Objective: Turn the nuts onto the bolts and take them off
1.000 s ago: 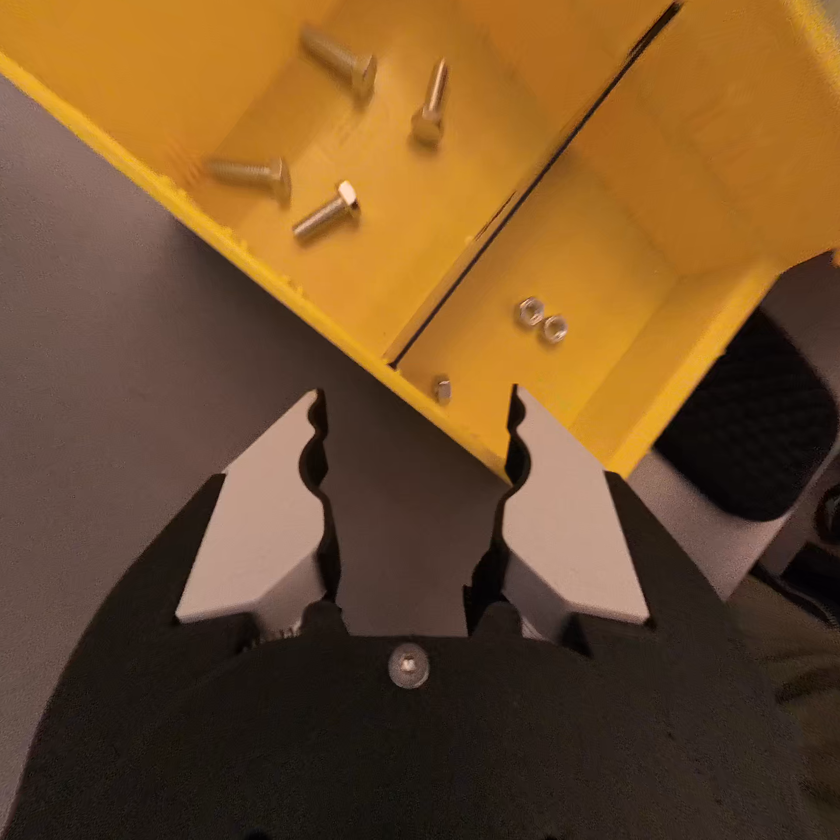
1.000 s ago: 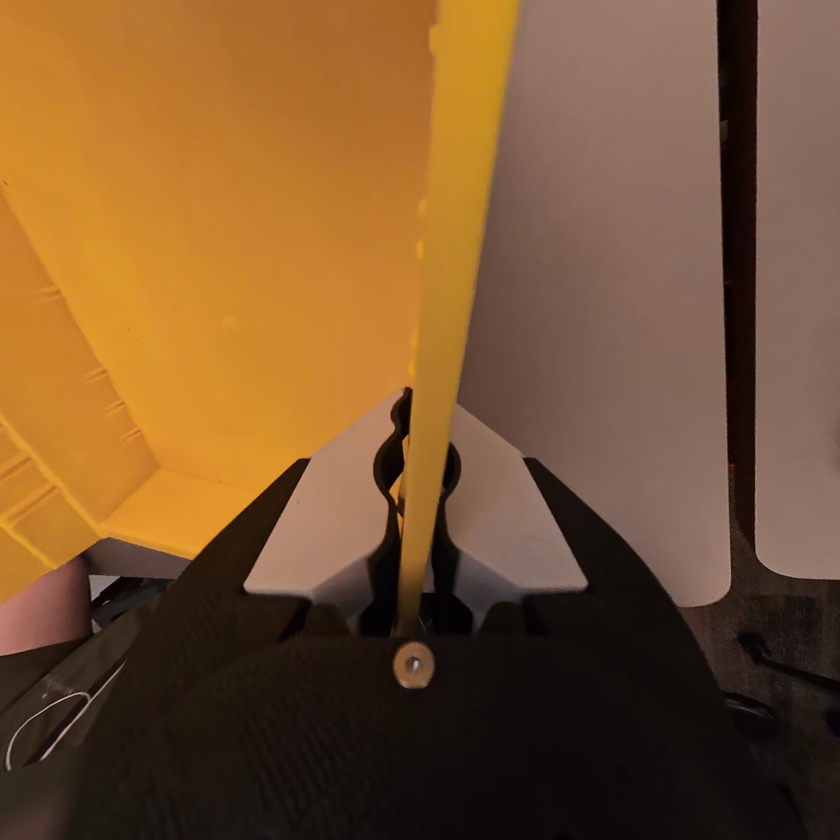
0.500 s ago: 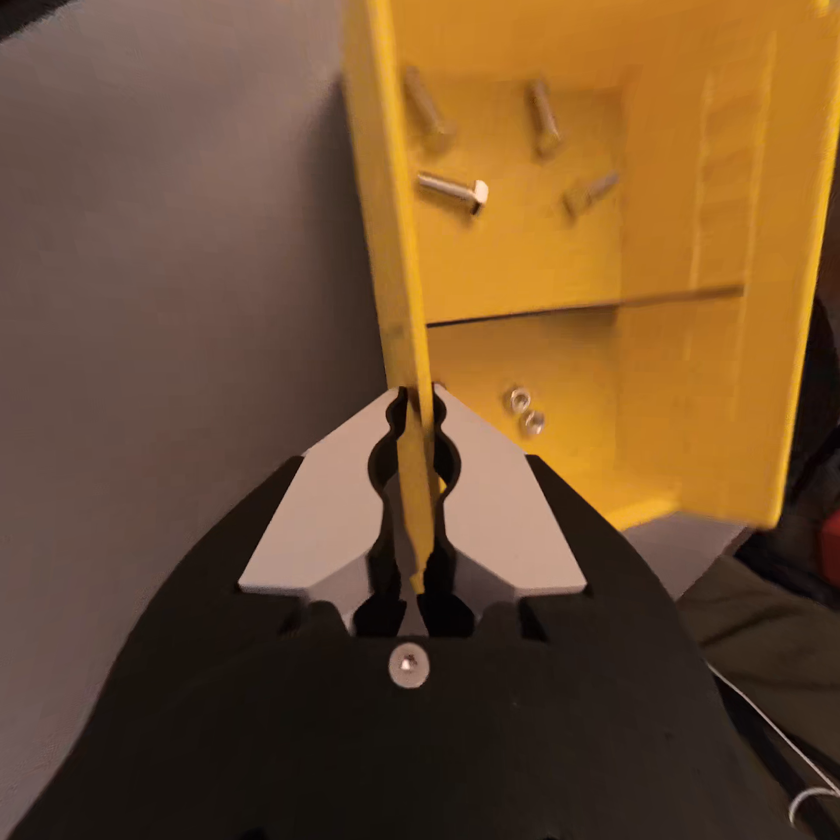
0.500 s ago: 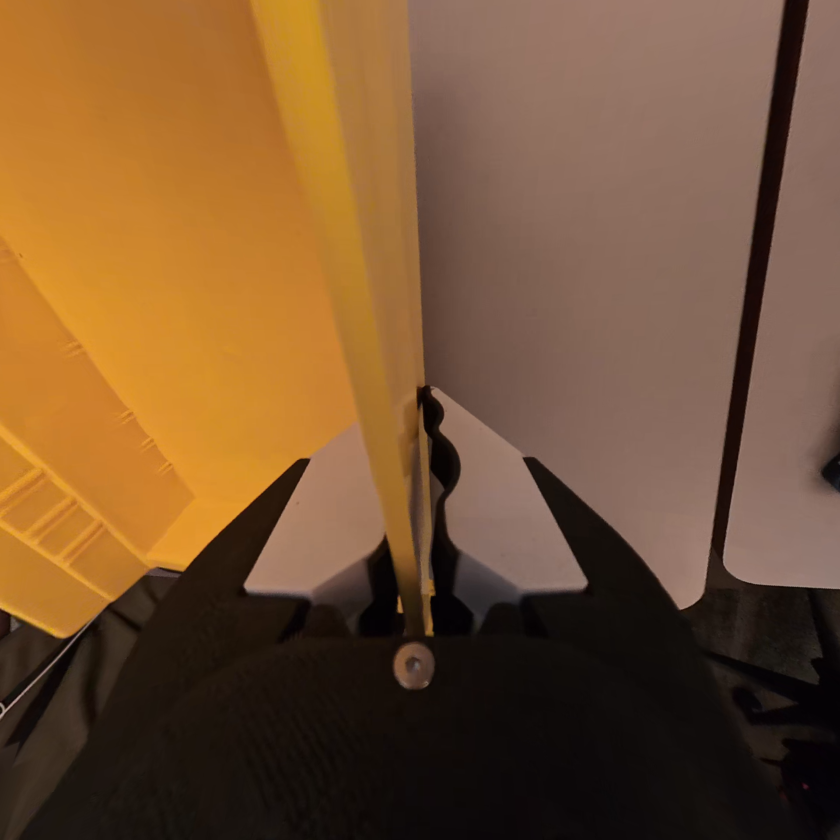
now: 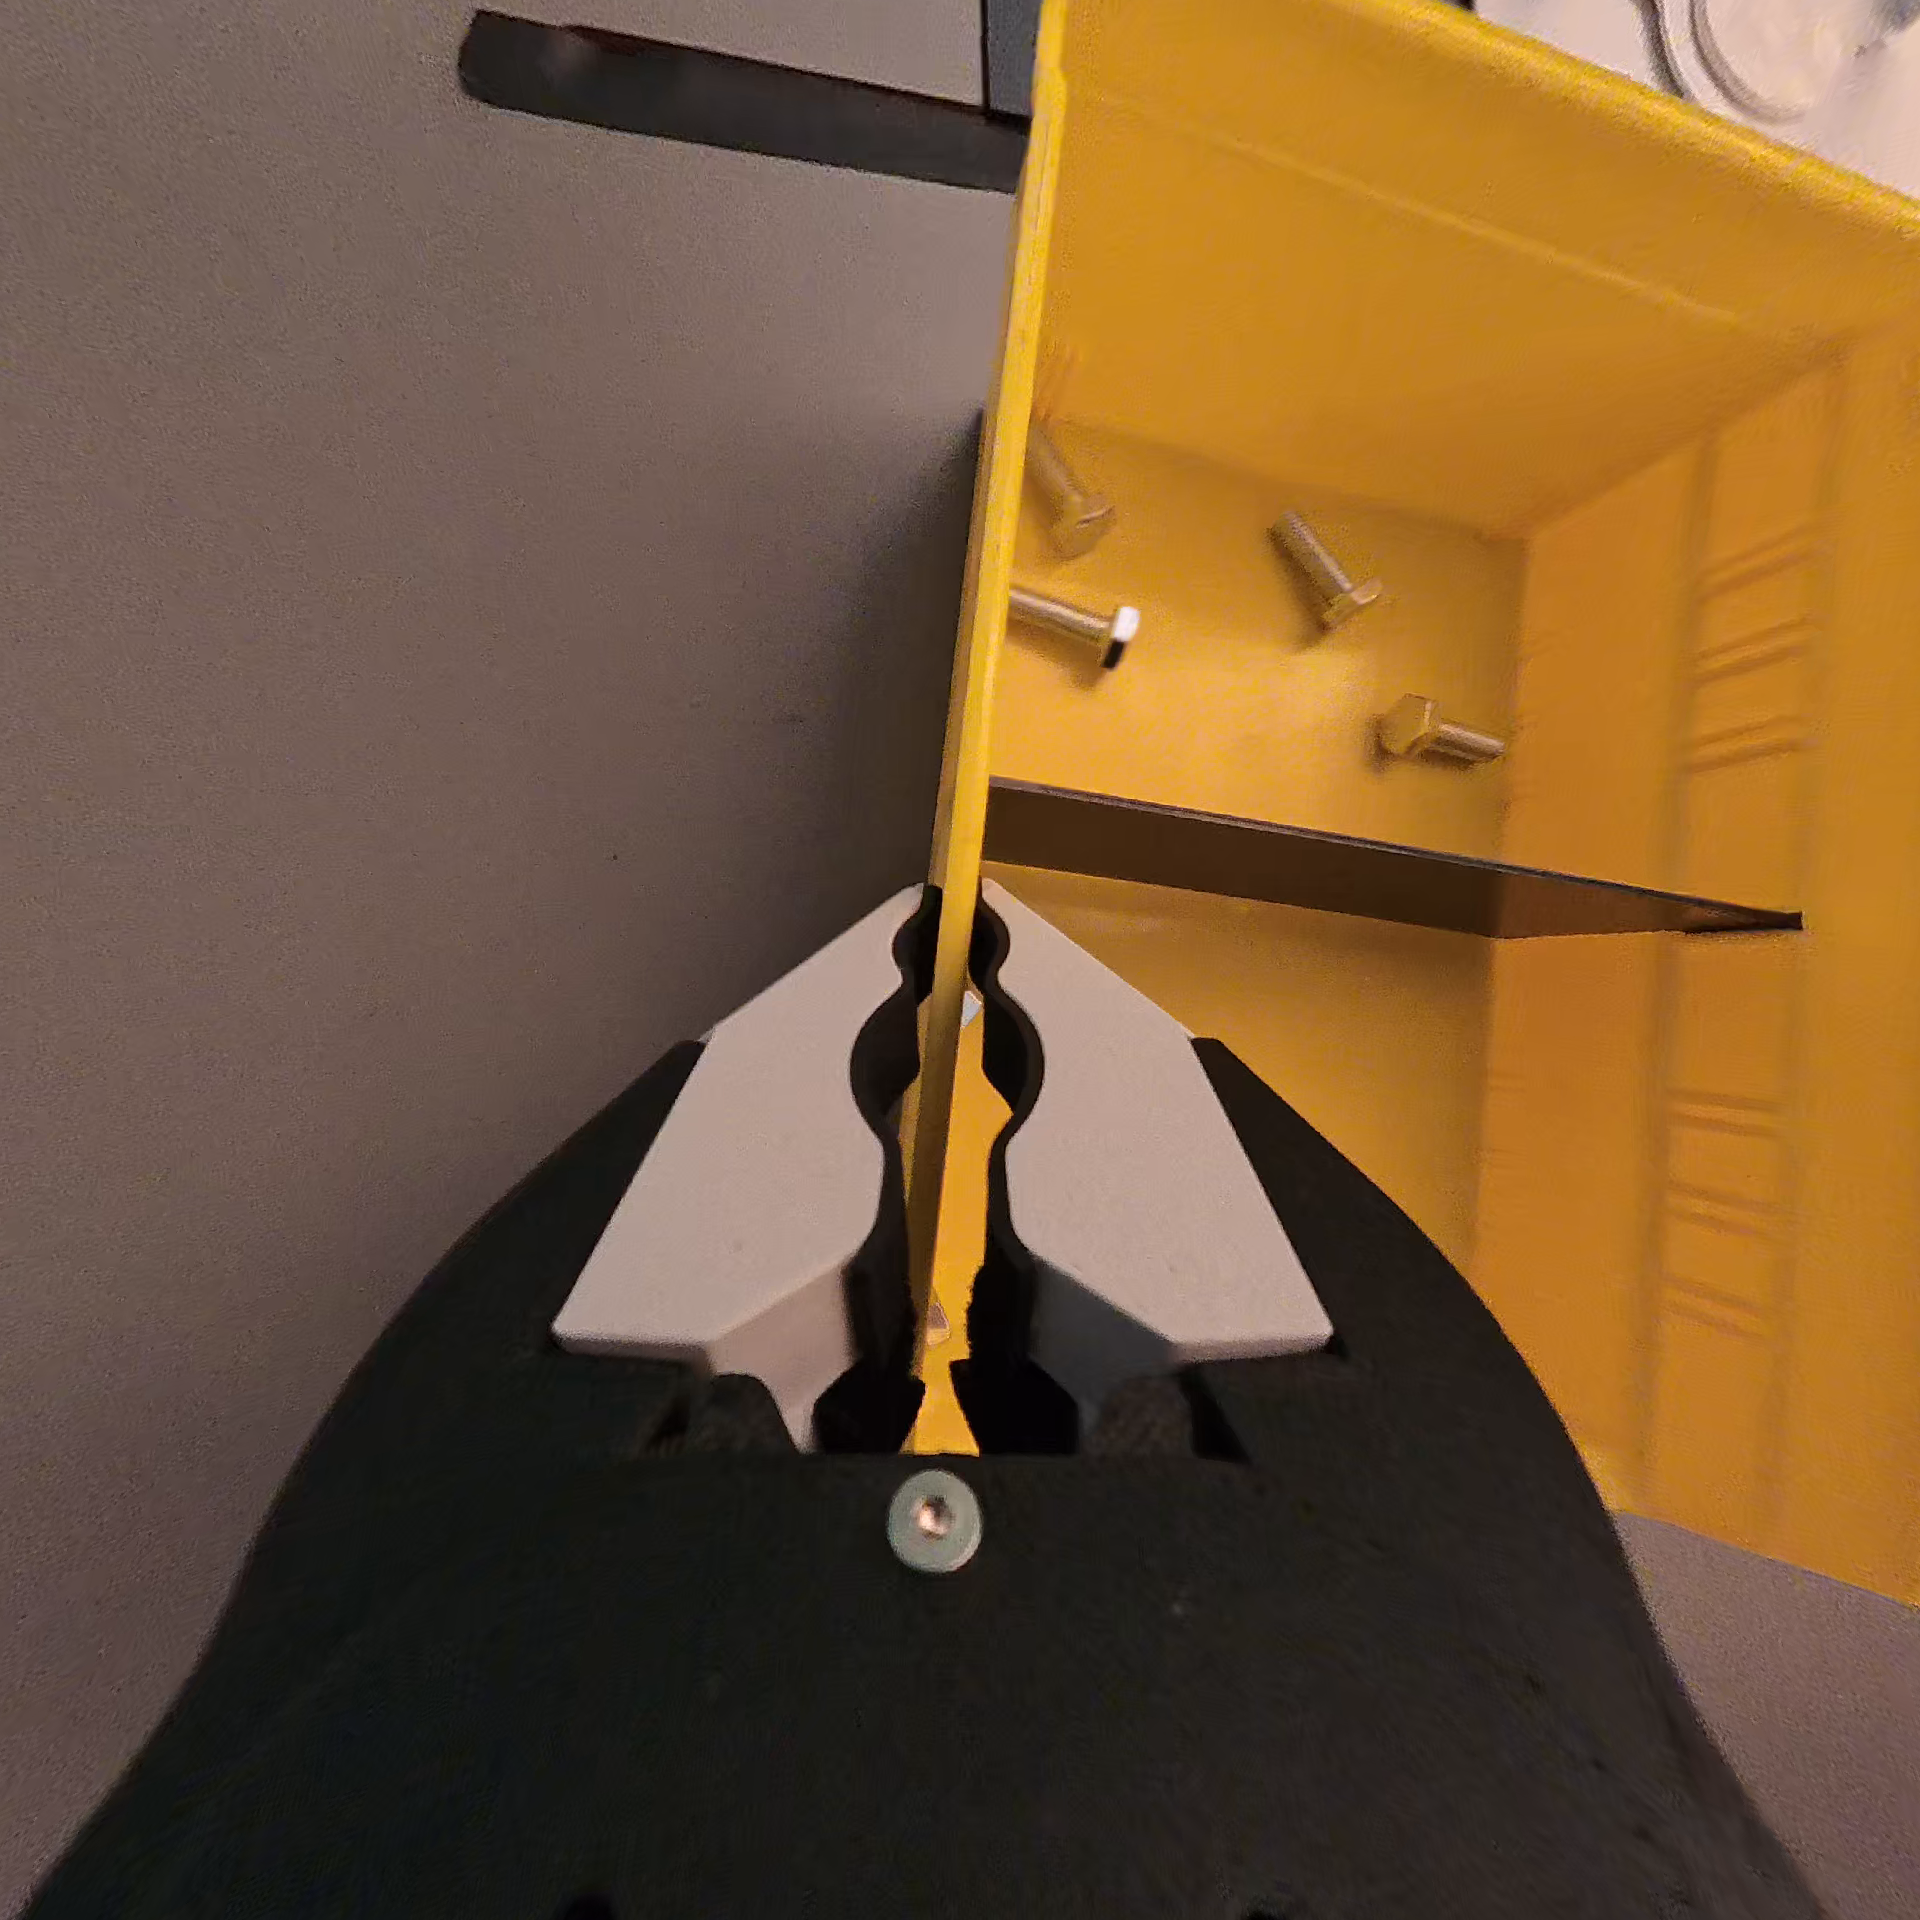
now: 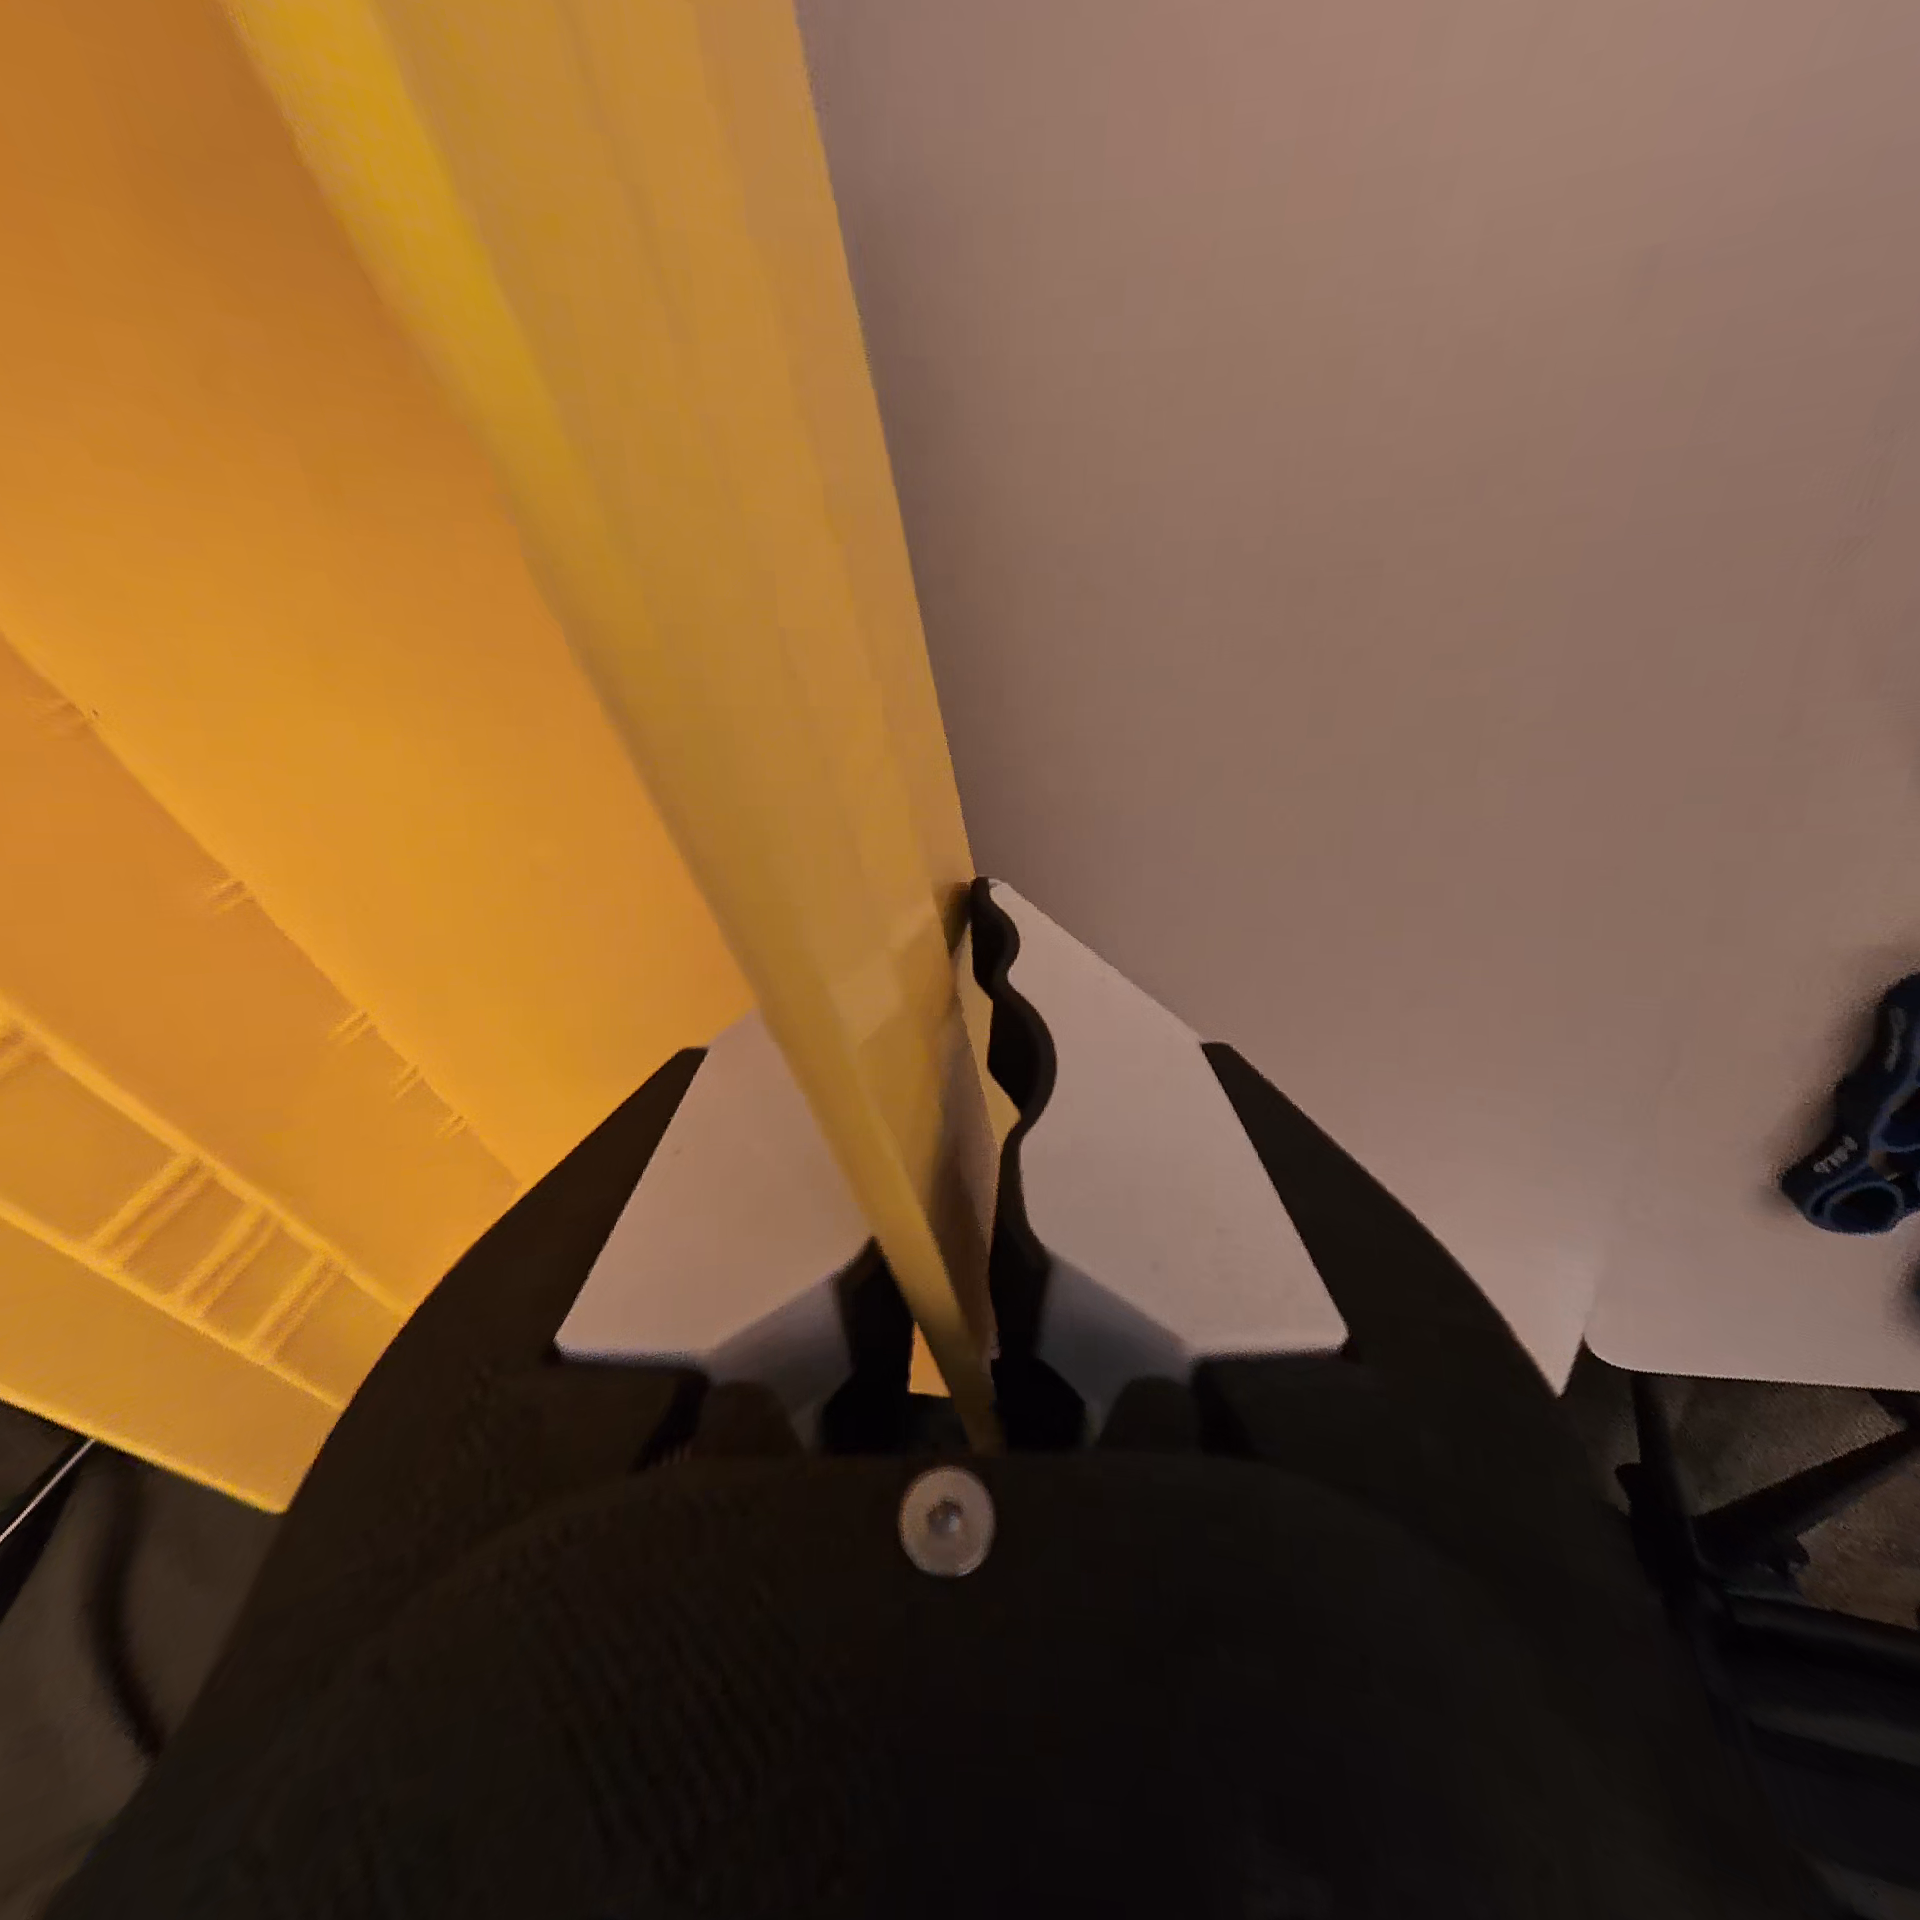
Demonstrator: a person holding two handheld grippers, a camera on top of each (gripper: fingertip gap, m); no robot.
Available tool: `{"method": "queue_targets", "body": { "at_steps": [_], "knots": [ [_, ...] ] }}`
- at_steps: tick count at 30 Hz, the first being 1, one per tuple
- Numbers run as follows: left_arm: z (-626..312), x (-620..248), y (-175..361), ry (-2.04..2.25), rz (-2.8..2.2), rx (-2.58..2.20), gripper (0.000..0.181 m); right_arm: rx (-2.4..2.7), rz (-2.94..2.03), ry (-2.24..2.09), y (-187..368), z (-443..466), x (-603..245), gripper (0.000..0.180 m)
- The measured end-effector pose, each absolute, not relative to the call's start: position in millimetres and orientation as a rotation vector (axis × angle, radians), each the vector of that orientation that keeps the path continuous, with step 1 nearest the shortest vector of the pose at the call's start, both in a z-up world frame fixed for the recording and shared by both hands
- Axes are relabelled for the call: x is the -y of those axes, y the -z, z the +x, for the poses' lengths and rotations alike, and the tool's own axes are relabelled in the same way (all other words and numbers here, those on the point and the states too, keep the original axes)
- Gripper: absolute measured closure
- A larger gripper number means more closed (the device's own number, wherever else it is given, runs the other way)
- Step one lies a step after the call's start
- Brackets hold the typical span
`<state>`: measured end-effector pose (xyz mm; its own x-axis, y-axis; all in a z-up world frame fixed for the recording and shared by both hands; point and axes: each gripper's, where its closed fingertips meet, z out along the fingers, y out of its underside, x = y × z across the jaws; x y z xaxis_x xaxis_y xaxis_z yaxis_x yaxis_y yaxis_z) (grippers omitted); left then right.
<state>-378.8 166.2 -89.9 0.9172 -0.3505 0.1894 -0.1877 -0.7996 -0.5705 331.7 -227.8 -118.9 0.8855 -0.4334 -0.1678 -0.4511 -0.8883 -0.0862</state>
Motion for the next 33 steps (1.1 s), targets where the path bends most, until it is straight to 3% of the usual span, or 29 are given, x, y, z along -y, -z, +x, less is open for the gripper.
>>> {"method": "queue_targets", "body": {
  "at_steps": [10, 23, 33],
  "knots": [
    [-377.9, -177.6, 88.7, 0.530, -2.454, -0.239, 0.175, -0.581, -2.892, -0.325, 102.0, 290.8, 149.7, 0.177],
    [-406.5, -177.8, 86.5, 0.533, -2.430, -0.052, 0.173, -0.584, -3.083, -0.323, 156.3, 263.5, 85.9, 0.176],
    [-409.8, -189.2, 69.0, 0.553, -2.326, 0.013, 0.176, -0.449, -3.107, -0.294, 161.4, 269.2, 73.2, 0.178]
  ]
}}
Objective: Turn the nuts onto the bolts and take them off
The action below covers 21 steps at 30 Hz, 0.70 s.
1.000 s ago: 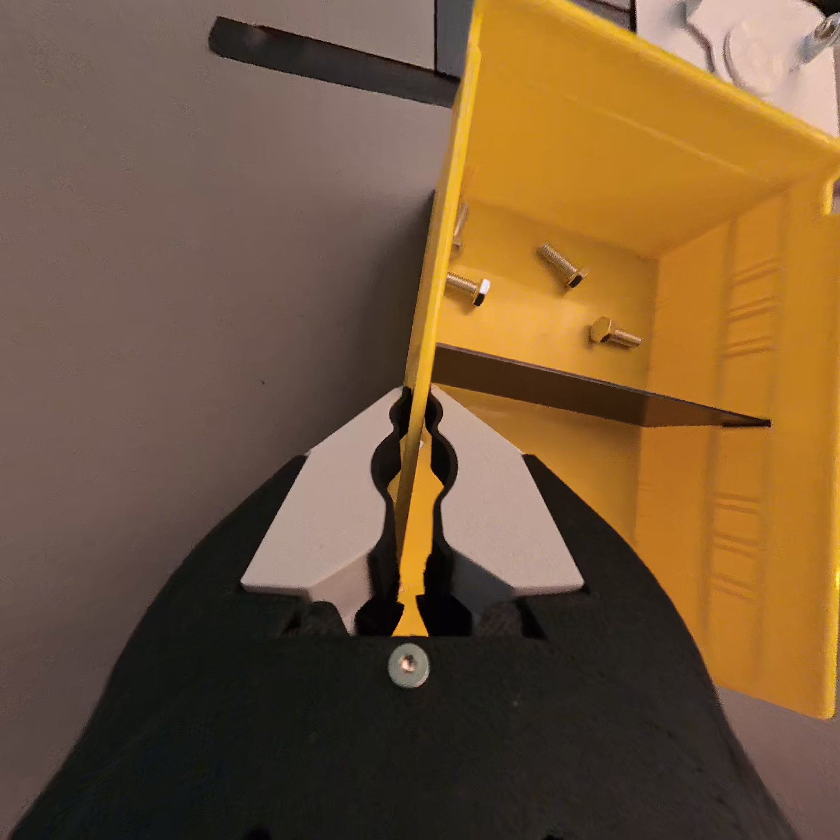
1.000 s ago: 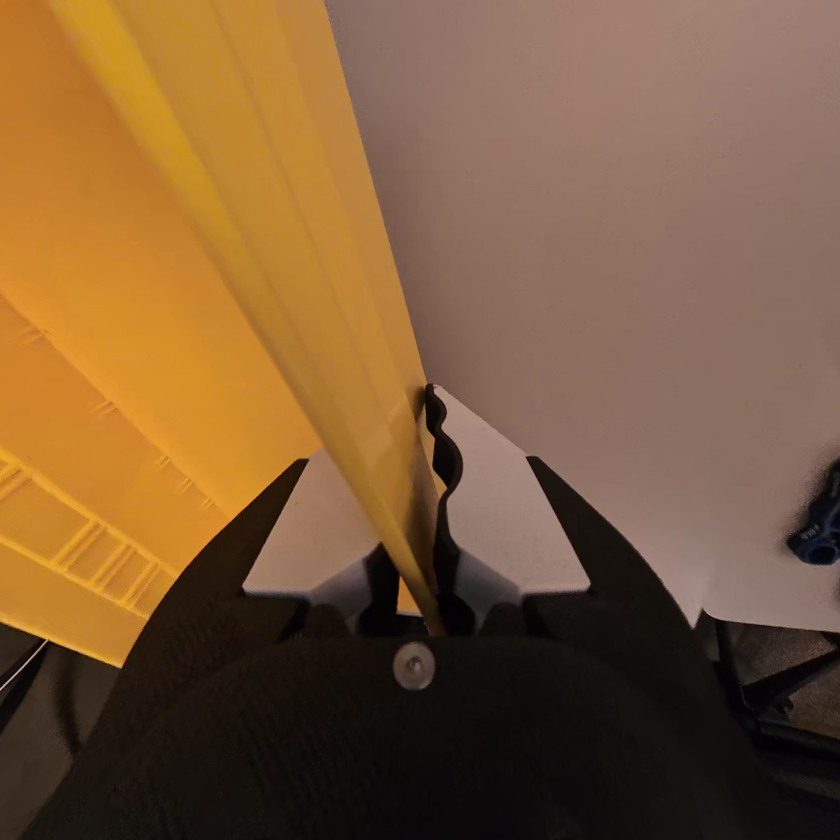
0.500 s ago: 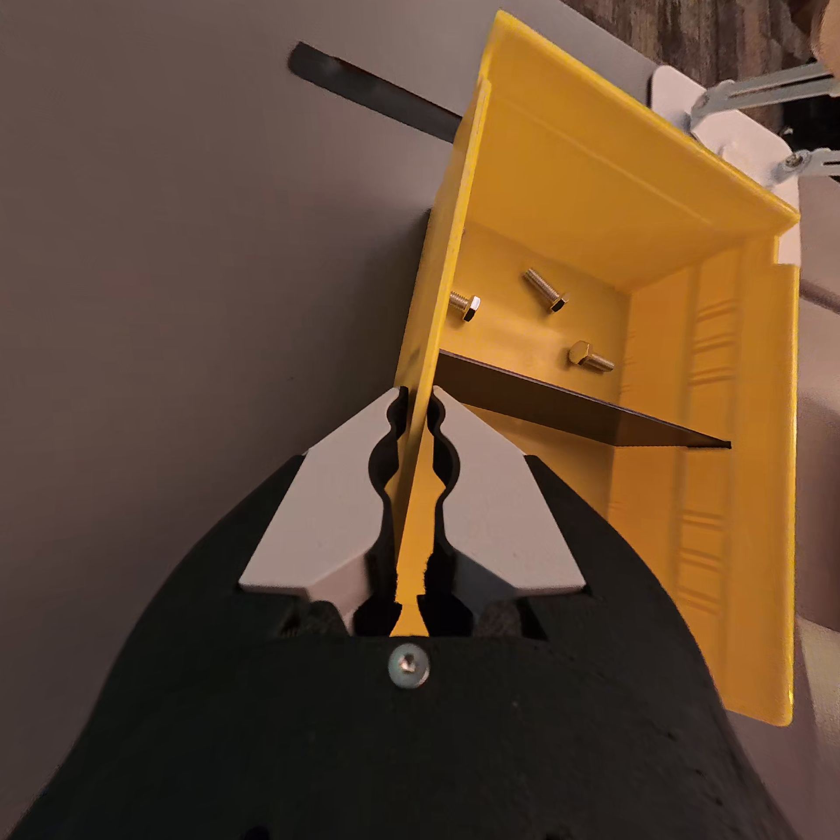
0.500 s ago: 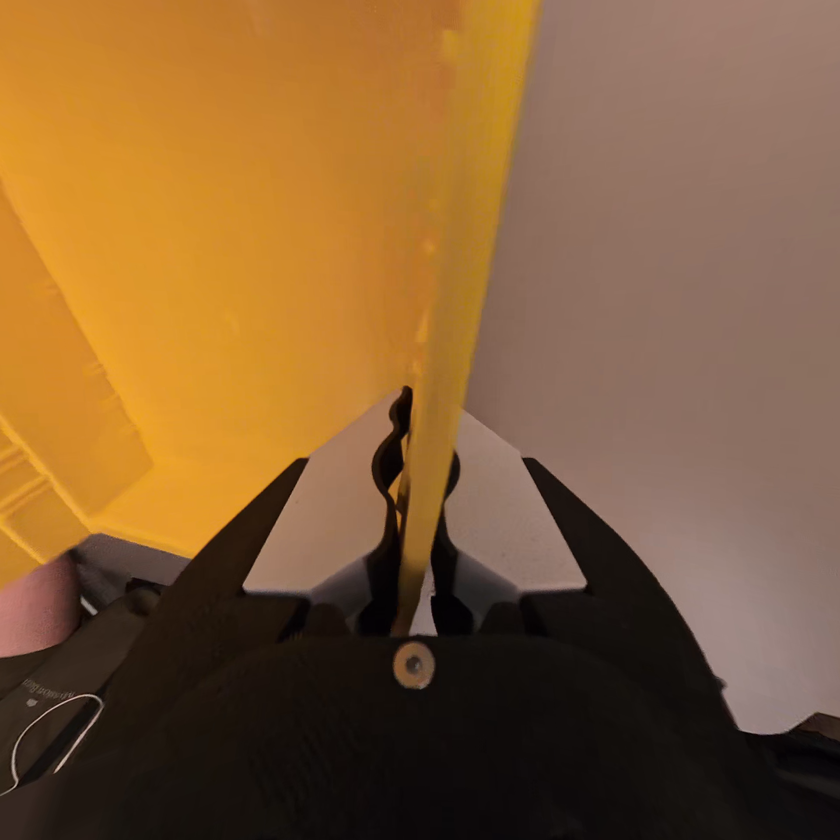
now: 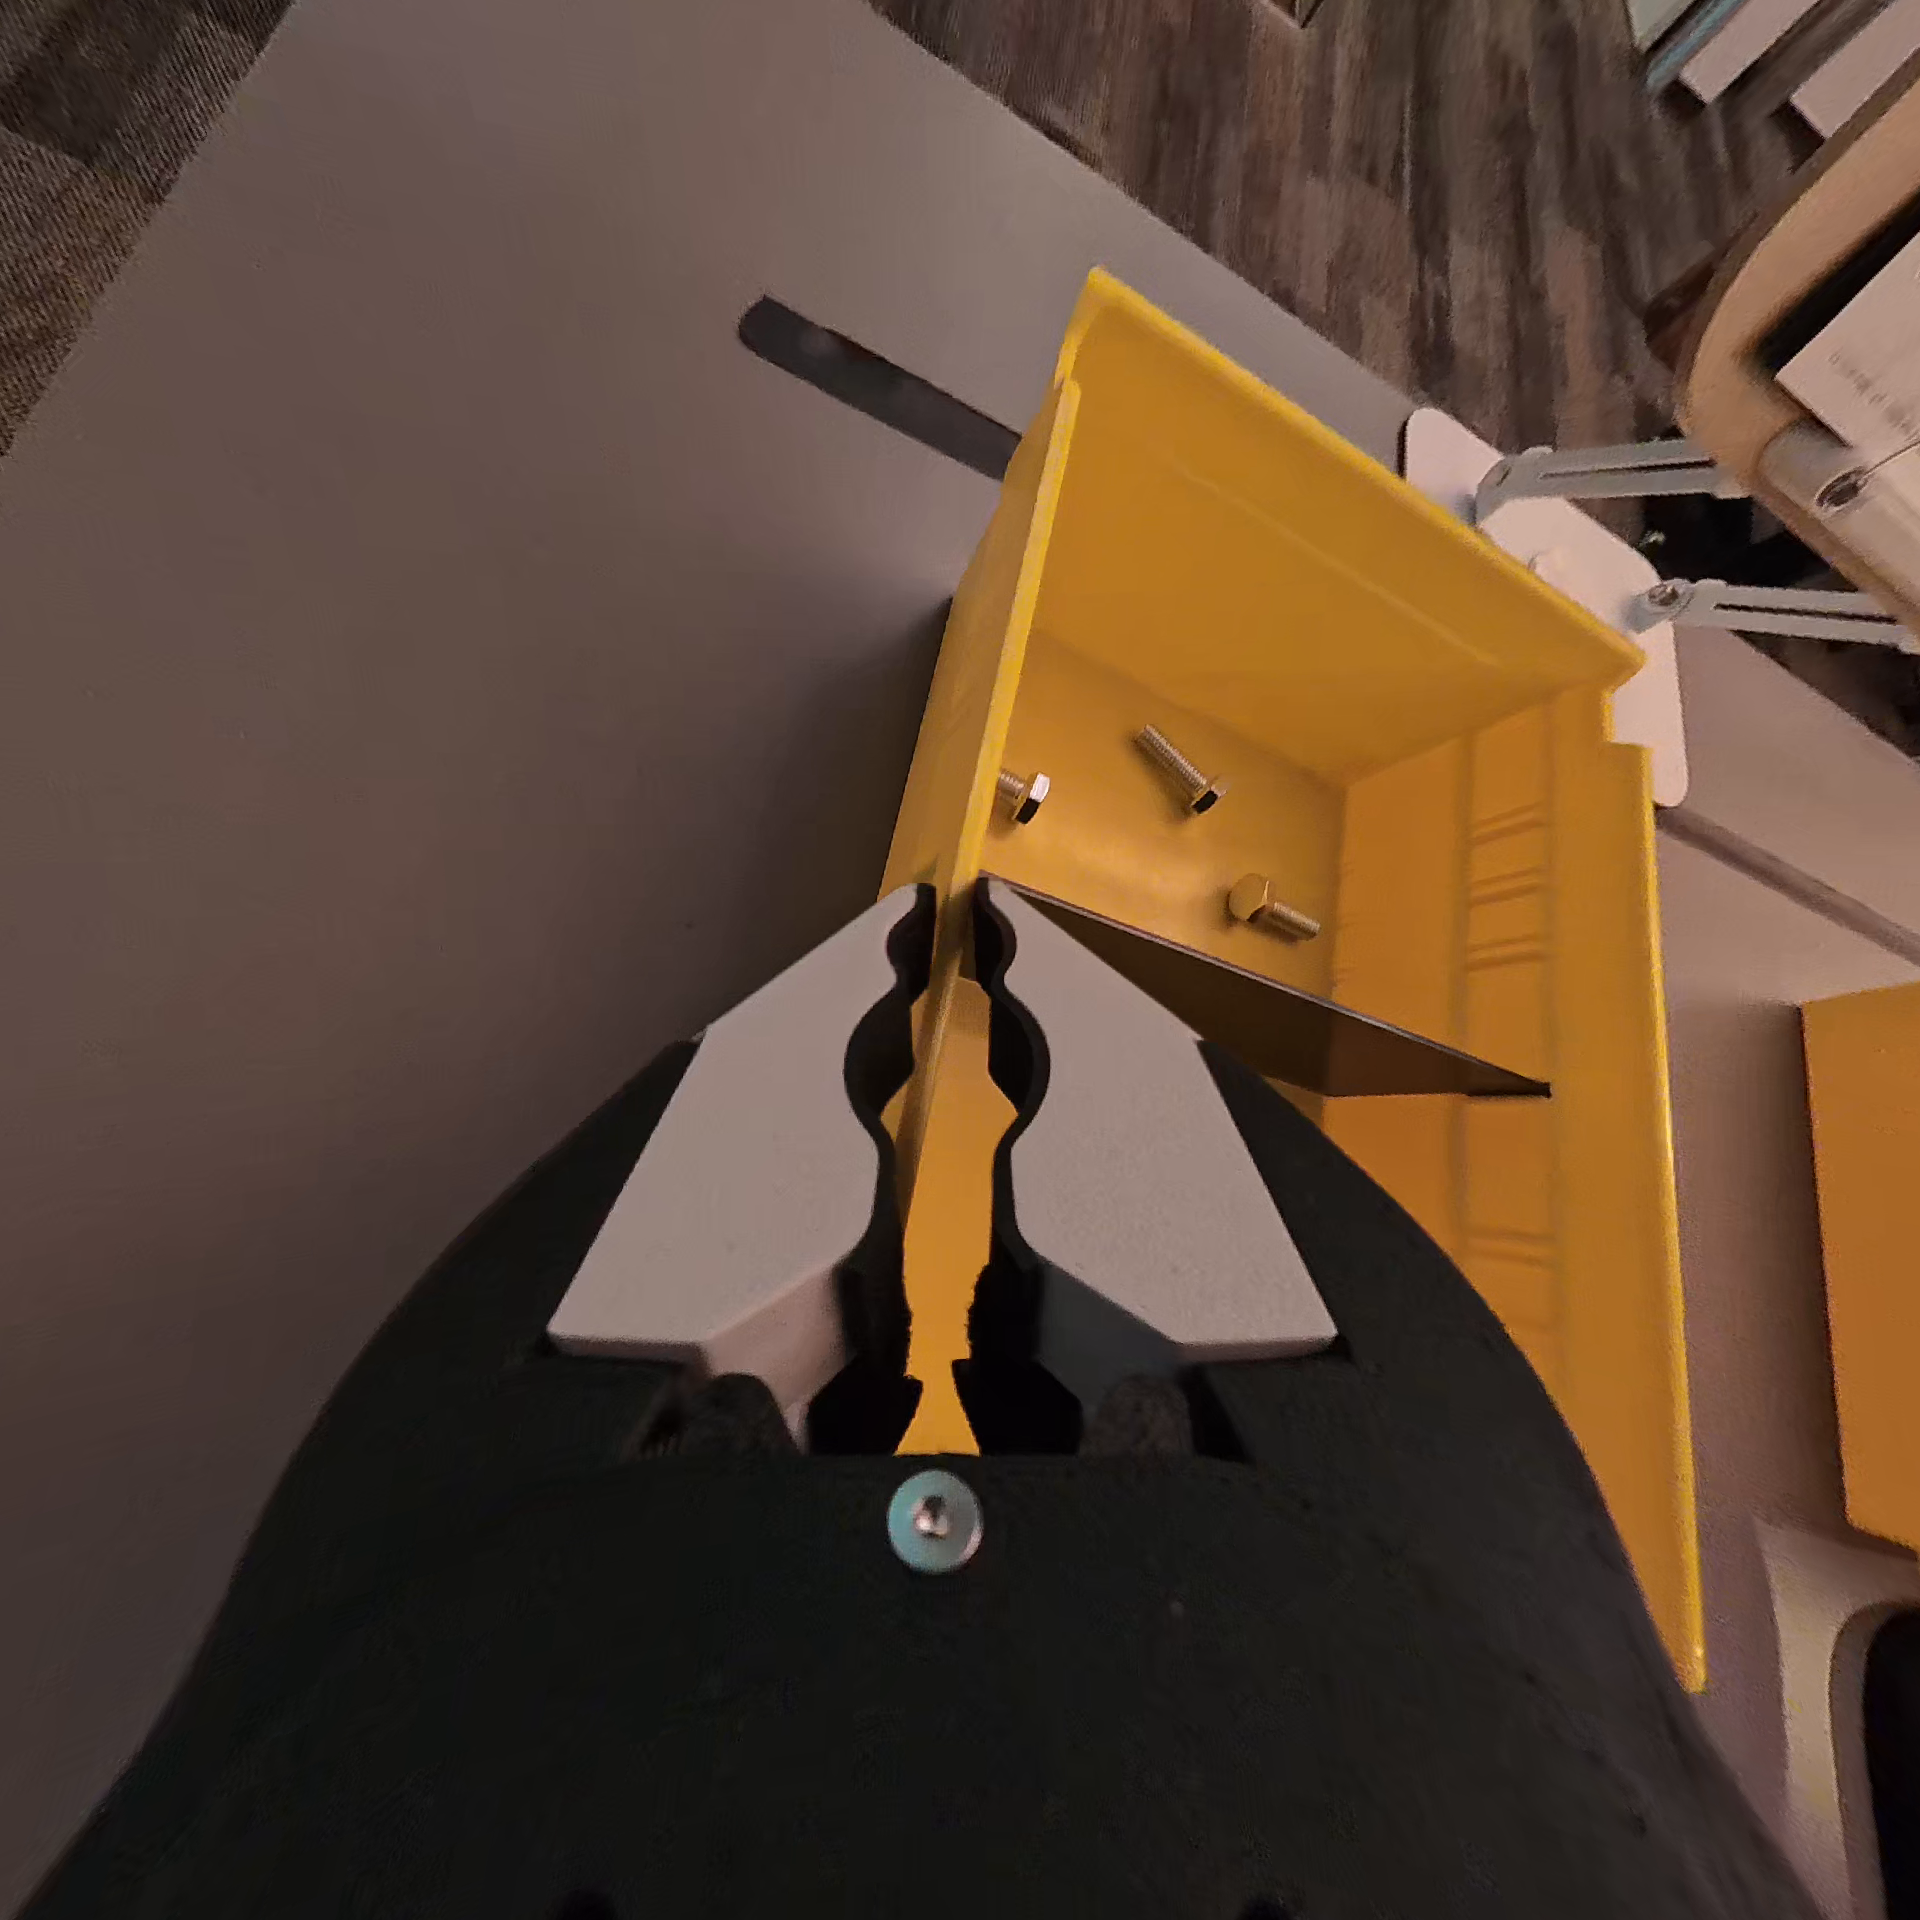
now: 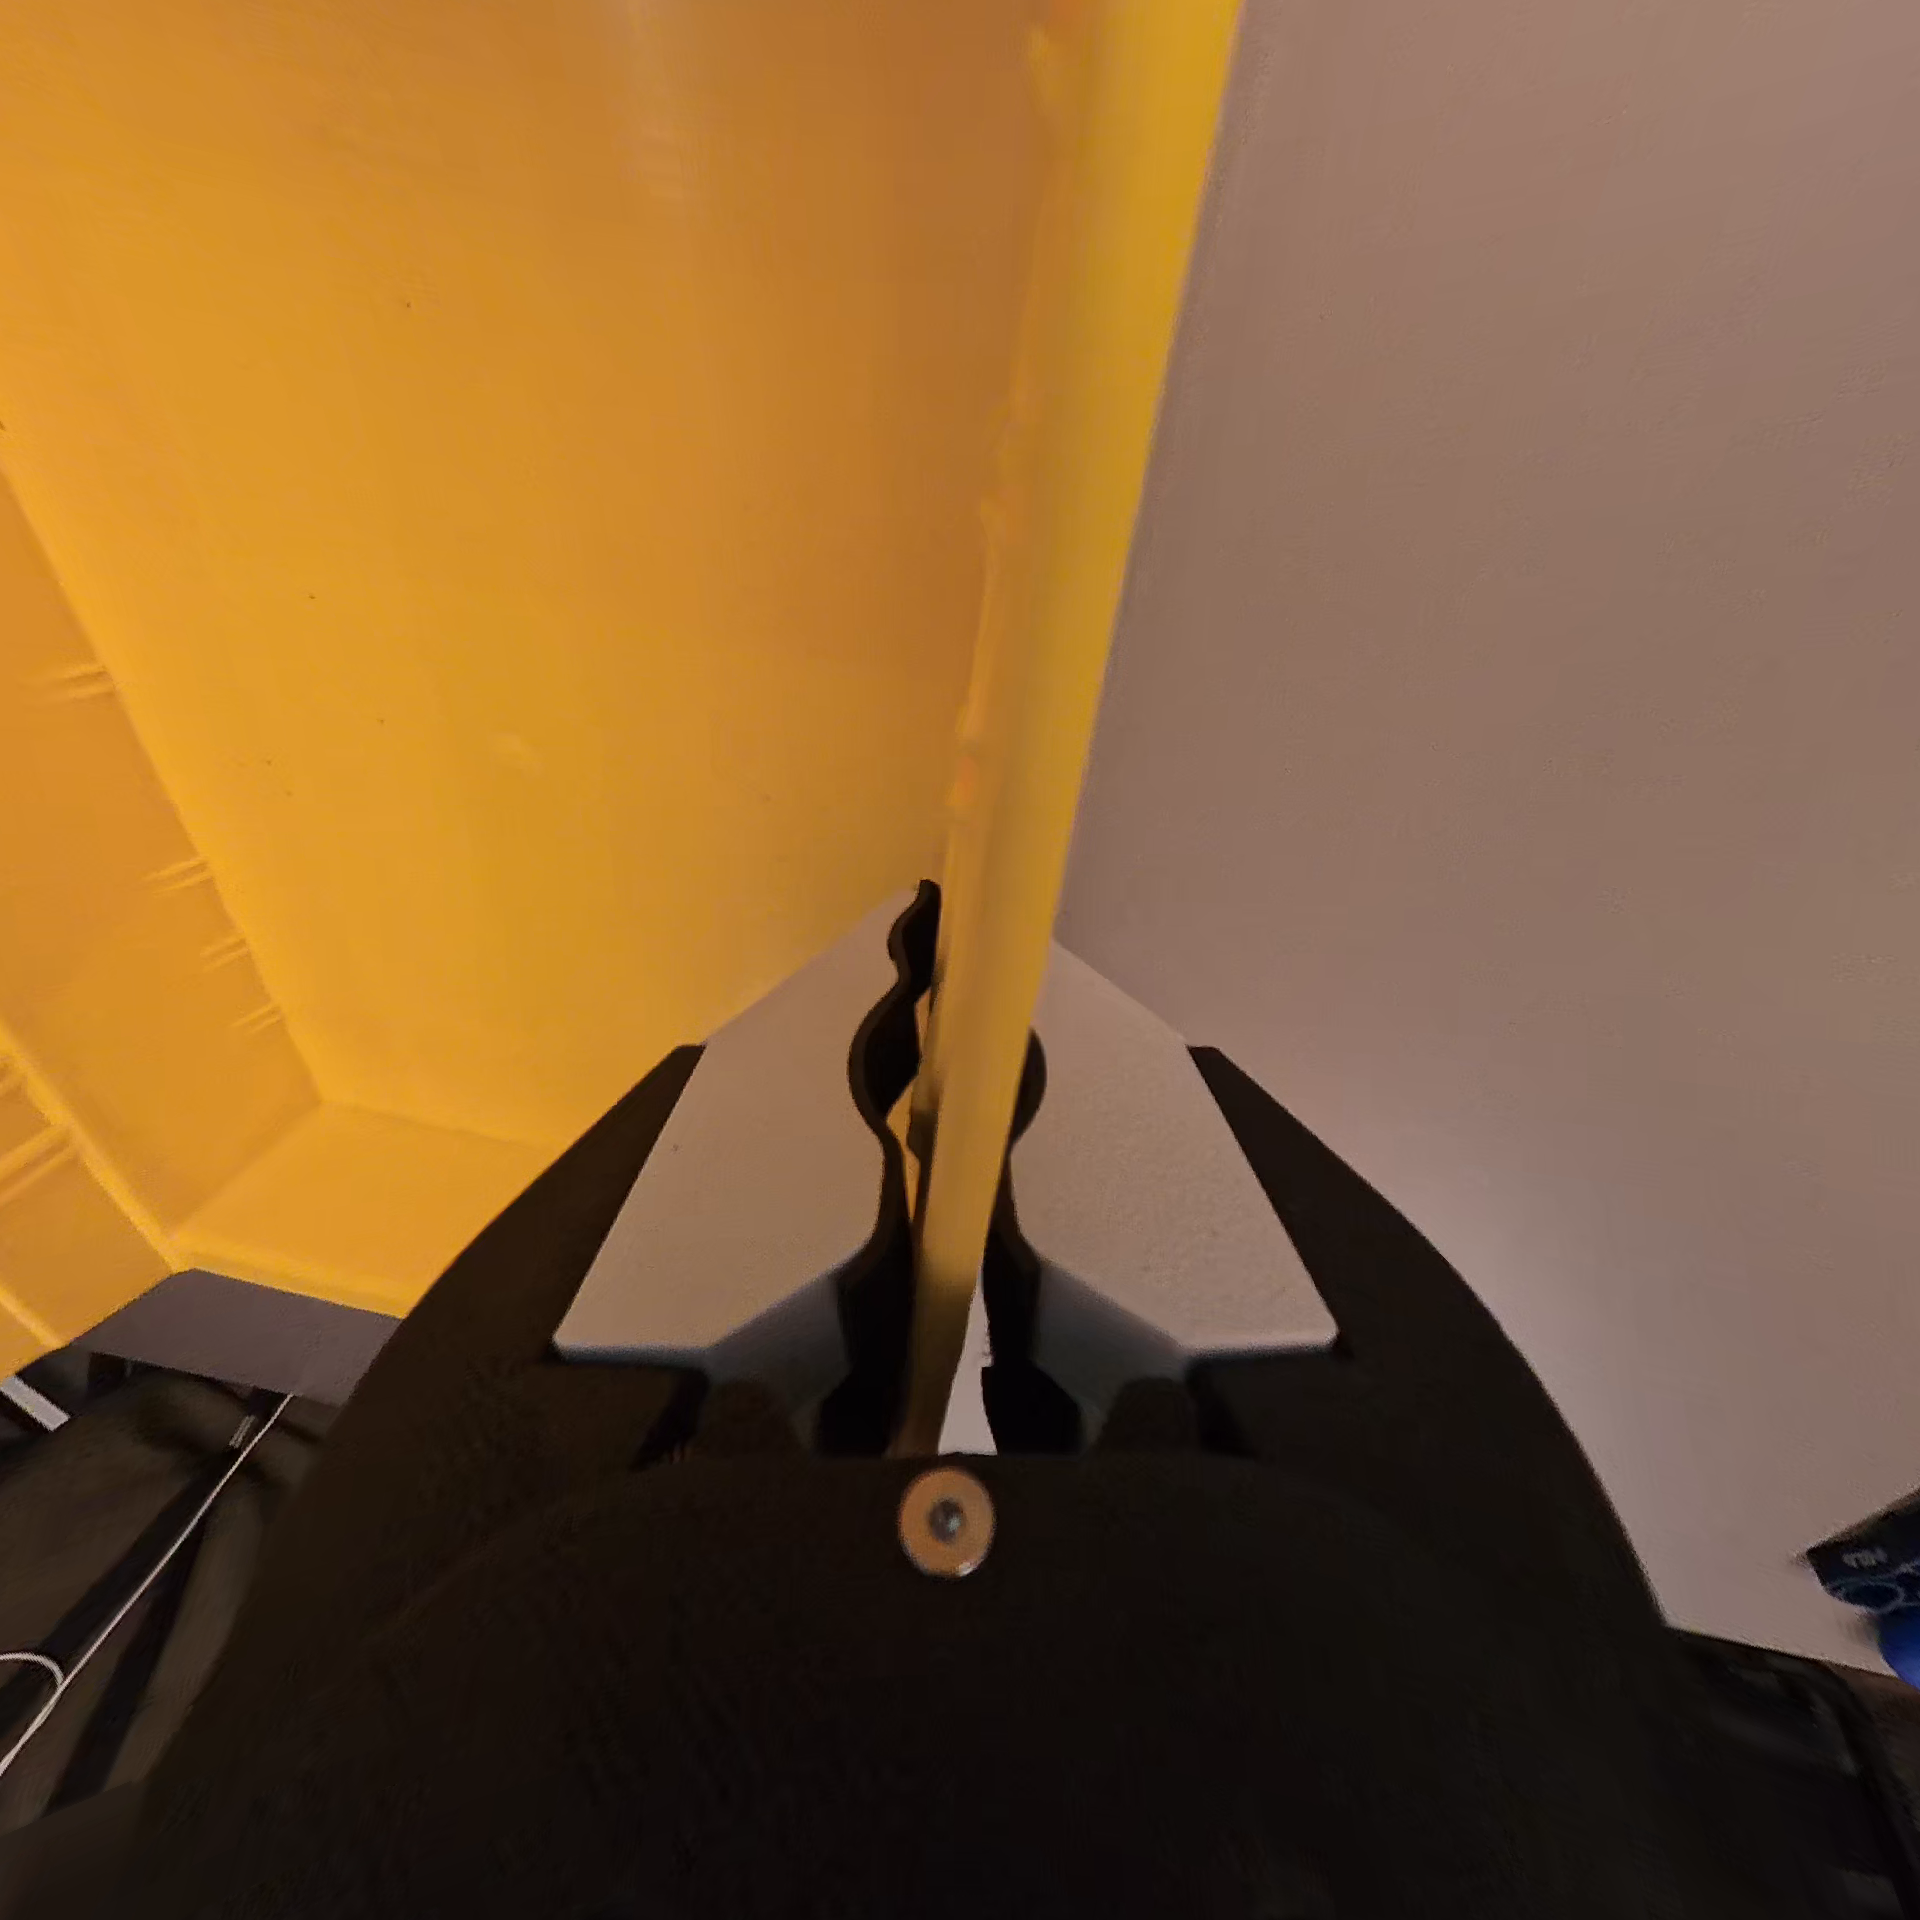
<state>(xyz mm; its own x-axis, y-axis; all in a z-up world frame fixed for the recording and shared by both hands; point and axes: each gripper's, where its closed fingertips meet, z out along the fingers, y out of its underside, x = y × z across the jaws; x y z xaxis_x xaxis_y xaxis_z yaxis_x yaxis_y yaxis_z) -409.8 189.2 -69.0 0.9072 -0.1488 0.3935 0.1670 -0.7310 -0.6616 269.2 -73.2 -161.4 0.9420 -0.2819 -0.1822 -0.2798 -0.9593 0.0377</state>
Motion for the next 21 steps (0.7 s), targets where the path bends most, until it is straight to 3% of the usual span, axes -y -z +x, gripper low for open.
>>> {"method": "queue_targets", "body": {
  "at_steps": [21],
  "knots": [
    [-421.4, -193.6, 67.4, 0.483, -2.293, 0.038, 0.177, 0.328, 3.103, 0.225, 163.5, 261.1, 78.3, 0.176]
  ]
}}
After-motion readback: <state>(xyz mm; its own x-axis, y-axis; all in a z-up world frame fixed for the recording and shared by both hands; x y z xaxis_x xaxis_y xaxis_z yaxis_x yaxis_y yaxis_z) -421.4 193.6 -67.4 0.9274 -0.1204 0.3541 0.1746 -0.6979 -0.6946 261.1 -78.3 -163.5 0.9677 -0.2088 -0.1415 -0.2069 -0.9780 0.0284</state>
